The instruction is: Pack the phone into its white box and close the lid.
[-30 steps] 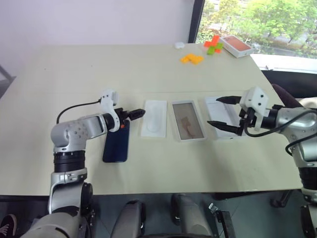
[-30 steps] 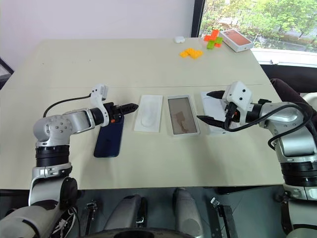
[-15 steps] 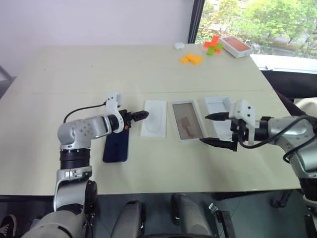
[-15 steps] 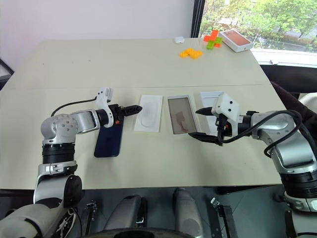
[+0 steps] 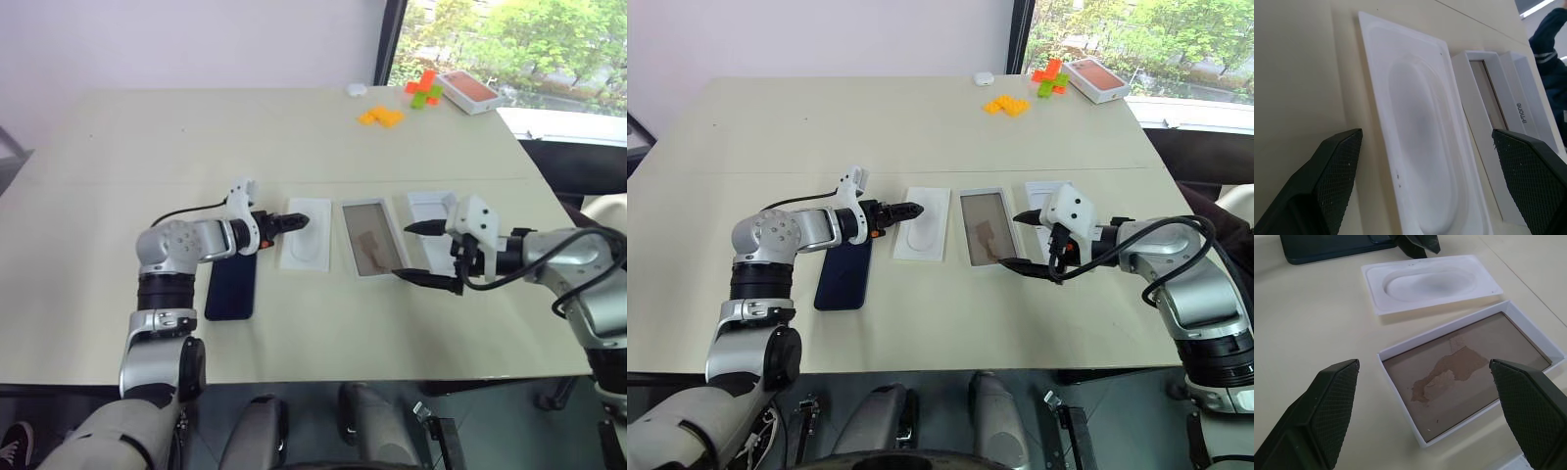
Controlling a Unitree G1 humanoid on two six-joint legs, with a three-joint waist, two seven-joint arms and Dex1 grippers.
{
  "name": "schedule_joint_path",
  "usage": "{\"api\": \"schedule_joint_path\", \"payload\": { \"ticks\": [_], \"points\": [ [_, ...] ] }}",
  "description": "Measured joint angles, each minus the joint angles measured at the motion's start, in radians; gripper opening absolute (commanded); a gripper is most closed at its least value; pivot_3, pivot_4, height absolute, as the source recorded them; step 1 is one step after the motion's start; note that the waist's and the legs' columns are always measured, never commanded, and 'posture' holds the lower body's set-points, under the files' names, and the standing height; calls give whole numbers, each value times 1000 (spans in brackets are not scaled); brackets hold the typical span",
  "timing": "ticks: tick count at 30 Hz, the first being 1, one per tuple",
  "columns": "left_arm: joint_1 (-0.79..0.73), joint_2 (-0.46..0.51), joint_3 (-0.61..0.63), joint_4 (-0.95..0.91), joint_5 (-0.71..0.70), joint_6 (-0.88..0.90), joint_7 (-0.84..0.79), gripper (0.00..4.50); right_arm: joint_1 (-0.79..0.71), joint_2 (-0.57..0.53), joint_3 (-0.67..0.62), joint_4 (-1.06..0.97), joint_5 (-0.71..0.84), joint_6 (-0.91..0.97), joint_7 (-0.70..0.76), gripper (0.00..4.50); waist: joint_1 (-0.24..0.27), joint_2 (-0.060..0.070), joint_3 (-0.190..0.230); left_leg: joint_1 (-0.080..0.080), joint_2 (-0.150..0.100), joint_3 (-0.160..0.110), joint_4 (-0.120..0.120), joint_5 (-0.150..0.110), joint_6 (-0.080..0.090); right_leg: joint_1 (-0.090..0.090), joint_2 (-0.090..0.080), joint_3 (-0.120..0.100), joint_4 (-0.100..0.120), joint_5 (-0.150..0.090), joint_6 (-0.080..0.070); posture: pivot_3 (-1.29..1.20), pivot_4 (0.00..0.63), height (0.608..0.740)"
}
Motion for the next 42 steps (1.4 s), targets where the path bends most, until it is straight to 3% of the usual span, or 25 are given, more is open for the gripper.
{"api": "schedule_joint_path", "payload": {
  "ticks": [1,3,10,20,25,29,34,42],
  "points": [
    [0,-2,0,0,-1,4,-3,4466,-1,0,0,2,-3,-4,-2,4500,0,0,0,0,0,0,0,0,0,0,0,0,0,0,0,0,150,740],
    [1,-10,0,-1,-2,19,-7,3621,-2,1,0,4,-4,-8,-5,4500,0,0,0,0,0,0,0,0,0,0,0,0,0,0,0,0,150,740],
    [5,-22,10,7,-2,33,-7,89,-5,5,0,4,-4,-8,-15,4500,0,0,0,-1,0,0,0,0,0,0,0,0,0,0,0,0,150,740],
    [6,-25,154,6,-53,78,14,29,-4,6,-1,5,-4,-12,-24,4500,-1,0,0,-1,0,0,0,0,0,0,0,0,0,0,0,0,150,740],
    [5,-42,287,-18,-127,163,73,29,12,4,-10,6,-4,-16,-24,4500,0,0,0,-1,0,0,0,0,0,0,0,0,0,0,0,0,150,740],
    [2,-181,405,-83,-181,240,207,29,33,-13,-17,12,-4,-21,-9,4500,12,-1,0,-1,-1,-1,0,0,0,0,-2,0,-1,1,1,0,150,740],
    [2,-402,448,-265,-216,283,383,29,69,-57,-64,50,-2,-49,39,4500,23,-1,1,-2,-2,0,0,0,0,0,-2,0,-2,1,2,0,150,740],
    [36,-409,379,-363,-190,174,549,29,153,-92,-130,75,7,-59,81,4500,21,-2,1,-1,-1,1,0,1,-2,0,2,1,-2,2,2,0,150,740]
  ]
}}
